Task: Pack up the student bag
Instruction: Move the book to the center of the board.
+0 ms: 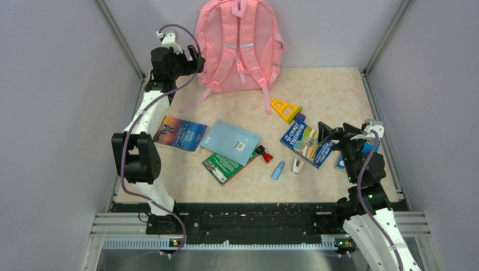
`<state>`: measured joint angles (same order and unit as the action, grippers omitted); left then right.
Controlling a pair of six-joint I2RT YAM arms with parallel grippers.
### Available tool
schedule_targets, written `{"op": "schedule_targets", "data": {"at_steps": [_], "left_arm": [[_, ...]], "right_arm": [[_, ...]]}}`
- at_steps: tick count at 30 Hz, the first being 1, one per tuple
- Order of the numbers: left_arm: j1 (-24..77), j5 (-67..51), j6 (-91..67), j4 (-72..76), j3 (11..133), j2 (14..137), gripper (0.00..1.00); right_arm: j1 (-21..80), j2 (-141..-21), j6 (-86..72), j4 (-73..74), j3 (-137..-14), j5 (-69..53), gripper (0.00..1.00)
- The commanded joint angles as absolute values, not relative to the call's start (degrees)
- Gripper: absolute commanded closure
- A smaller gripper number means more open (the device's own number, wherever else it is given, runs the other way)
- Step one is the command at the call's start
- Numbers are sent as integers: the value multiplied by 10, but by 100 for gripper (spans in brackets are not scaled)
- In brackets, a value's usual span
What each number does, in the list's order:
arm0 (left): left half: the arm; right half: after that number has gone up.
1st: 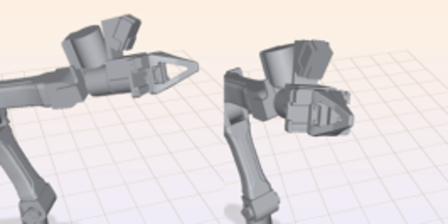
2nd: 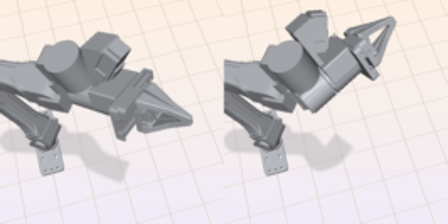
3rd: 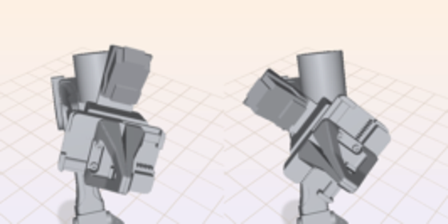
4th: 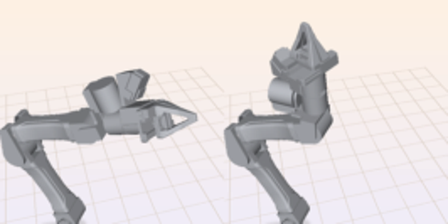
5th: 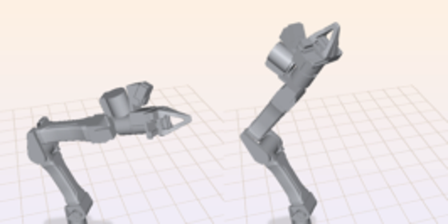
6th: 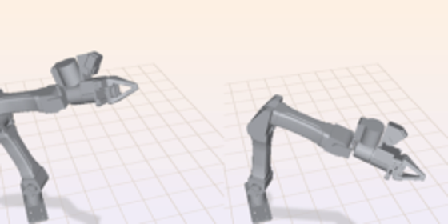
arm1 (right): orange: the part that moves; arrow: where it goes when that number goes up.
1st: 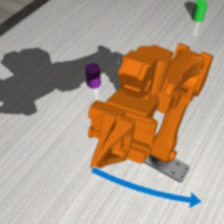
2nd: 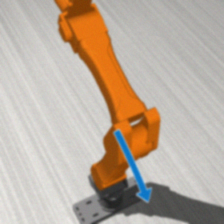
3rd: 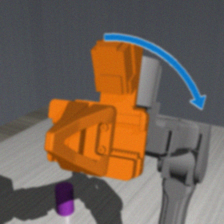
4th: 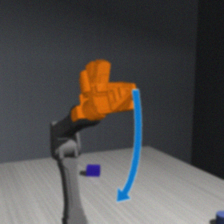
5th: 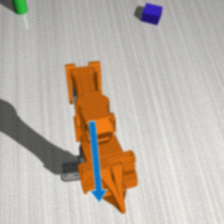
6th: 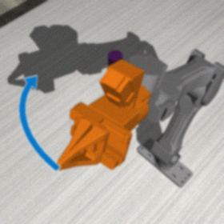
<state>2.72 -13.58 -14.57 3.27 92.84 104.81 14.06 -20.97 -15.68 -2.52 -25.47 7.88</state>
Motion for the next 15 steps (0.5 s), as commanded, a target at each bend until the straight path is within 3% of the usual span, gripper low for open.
{"op": "schedule_targets", "data": {"at_steps": [1, 15], "left_arm": [[25, -113, -148, 80, 1030, 1124, 6], [28, -55, -137, 52, 1252, 1321, 4]], "right_arm": [[137, -197, -157, -56, -255, 49, 1], [137, -198, -149, -58, -253, 41, 1]]}}
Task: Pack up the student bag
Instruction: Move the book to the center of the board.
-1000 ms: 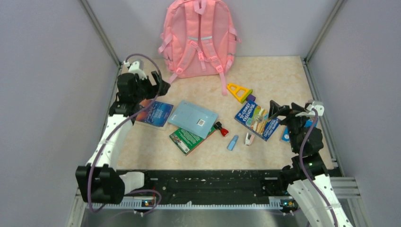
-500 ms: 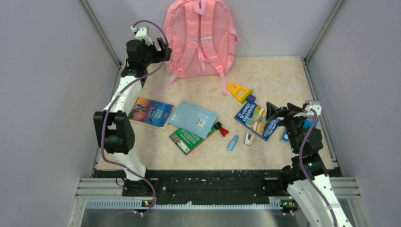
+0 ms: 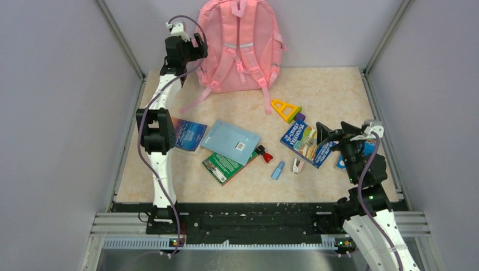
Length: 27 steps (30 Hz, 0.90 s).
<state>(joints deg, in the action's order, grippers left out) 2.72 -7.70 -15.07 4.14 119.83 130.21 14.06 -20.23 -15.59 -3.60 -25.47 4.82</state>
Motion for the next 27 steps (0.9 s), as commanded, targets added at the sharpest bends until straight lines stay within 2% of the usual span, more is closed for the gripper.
{"op": "schedule_targets", "data": {"at_steps": [1, 6, 8, 12, 13, 14, 16, 23, 27], "left_arm": [[30, -52, -132, 52, 1259, 1326, 4], [31, -57, -116, 50, 1277, 1347, 3], [31, -86, -113, 53, 1275, 1351, 7], [33, -140, -124, 75, 1262, 1348, 35], [34, -146, -127, 83, 1257, 1346, 46], [34, -151, -130, 95, 1250, 1342, 65], [34, -154, -140, 114, 1233, 1332, 98], [36, -181, -168, 167, 1186, 1289, 100], [52, -157, -142, 224, 1101, 1219, 100]], "right_arm": [[136, -198, -148, -58, -253, 42, 1], [137, -200, -148, -61, -251, 43, 1], [137, -200, -147, -59, -251, 45, 1], [137, -200, -147, -61, -250, 48, 2], [136, -200, -147, -63, -248, 48, 2], [137, -200, -148, -63, -247, 48, 2], [136, -202, -147, -63, -247, 49, 2], [136, -203, -146, -61, -248, 54, 2], [137, -202, -146, -60, -248, 56, 2]]}}
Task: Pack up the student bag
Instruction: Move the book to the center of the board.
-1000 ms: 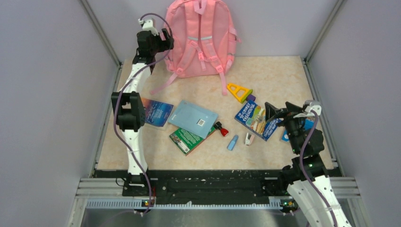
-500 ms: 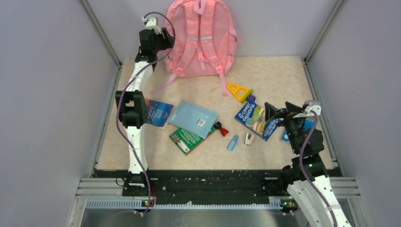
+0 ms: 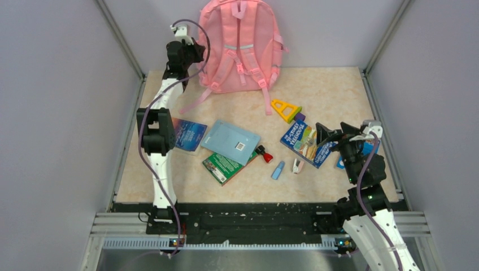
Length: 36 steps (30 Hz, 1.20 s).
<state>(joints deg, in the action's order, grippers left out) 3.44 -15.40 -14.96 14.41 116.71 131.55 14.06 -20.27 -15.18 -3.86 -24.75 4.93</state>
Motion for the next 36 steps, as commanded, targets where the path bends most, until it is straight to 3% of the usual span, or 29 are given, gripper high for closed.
{"op": "schedule_targets", "data": {"at_steps": [1, 11, 15, 25, 36], "left_arm": [[56, -150, -139, 242, 1076, 1199, 100], [75, -117, -177, 461, 789, 994, 100], [97, -117, -125, 496, 698, 927, 100], [176, -98, 59, 459, 586, 786, 100], [194, -153, 129, 356, 495, 618, 100]], "right_arm": [[137, -202, -145, -59, -248, 57, 2], [136, -206, -151, -62, -250, 39, 1], [137, -214, -158, -59, -254, 29, 1], [137, -261, -158, -3, -316, 9, 1], [136, -300, -202, 66, -360, -3, 1]]}}
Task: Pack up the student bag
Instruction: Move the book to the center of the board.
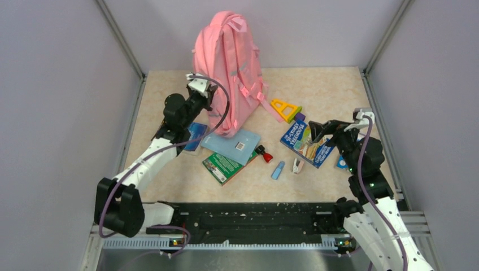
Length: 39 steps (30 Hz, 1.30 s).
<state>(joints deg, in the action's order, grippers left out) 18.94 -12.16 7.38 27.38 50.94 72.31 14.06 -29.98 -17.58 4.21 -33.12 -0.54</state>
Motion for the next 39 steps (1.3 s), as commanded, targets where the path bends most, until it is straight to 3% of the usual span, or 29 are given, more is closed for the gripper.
{"op": "schedule_targets", "data": {"at_steps": [1, 16, 28, 39], "left_arm": [[196, -153, 132, 351, 479, 600, 100], [203, -162, 106, 239, 313, 405, 100], [227, -174, 14, 259, 181, 354, 100], [278, -113, 3, 180, 175, 355, 100]], "right_arm": [[136, -298, -209, 69, -359, 5, 1], [136, -315, -241, 54, -372, 39, 1], [137, -272, -224, 70, -384, 98, 1], [136, -247, -231, 84, -399, 106, 1]]}}
